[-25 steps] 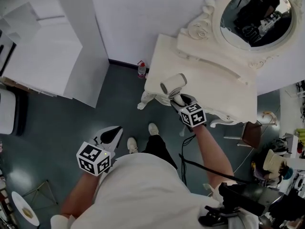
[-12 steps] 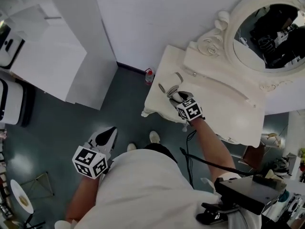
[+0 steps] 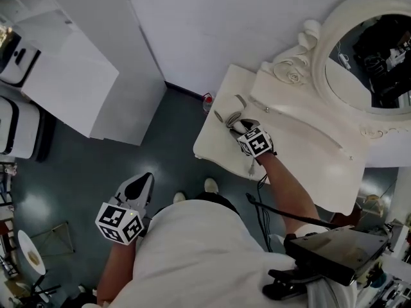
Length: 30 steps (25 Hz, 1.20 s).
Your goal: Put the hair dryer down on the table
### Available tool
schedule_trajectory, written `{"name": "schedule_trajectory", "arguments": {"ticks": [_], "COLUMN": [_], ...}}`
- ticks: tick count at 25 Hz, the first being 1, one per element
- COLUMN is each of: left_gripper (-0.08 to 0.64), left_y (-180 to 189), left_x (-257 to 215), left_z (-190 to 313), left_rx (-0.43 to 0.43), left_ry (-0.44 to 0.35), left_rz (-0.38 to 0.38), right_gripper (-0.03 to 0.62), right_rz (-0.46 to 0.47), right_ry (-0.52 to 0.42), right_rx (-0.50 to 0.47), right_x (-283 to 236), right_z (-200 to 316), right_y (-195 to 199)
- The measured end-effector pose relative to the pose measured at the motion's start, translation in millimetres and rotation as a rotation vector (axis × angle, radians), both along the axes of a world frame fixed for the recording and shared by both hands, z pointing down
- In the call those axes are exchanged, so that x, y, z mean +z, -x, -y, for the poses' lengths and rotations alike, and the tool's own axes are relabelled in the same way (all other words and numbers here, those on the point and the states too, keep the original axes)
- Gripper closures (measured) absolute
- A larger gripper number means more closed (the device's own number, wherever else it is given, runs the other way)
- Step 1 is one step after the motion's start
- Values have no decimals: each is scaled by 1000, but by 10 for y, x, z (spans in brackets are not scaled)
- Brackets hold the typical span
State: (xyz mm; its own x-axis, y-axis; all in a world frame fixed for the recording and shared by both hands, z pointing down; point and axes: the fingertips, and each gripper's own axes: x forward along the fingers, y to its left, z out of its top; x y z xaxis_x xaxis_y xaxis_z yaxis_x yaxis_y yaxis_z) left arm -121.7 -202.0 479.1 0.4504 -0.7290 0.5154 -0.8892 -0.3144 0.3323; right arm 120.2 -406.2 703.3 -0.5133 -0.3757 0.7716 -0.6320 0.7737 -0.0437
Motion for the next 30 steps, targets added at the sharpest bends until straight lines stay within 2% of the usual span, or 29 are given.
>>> {"name": "schedule_trajectory", "arguments": {"ticks": [19, 30], "left_gripper": [560, 560], "left_y": [-50, -70], "left_x": [73, 84], "left_z": [154, 255], "left_rx": [-76, -54], "left_ry": [23, 28], "left_rz": [13, 11], "right_gripper": [379, 371], "right_rz": [-3, 19], "right_ry": [-18, -5], "right_rx": [0, -5], "right_x": [214, 217], "right_z": [301, 311], "right_y": [16, 17]}}
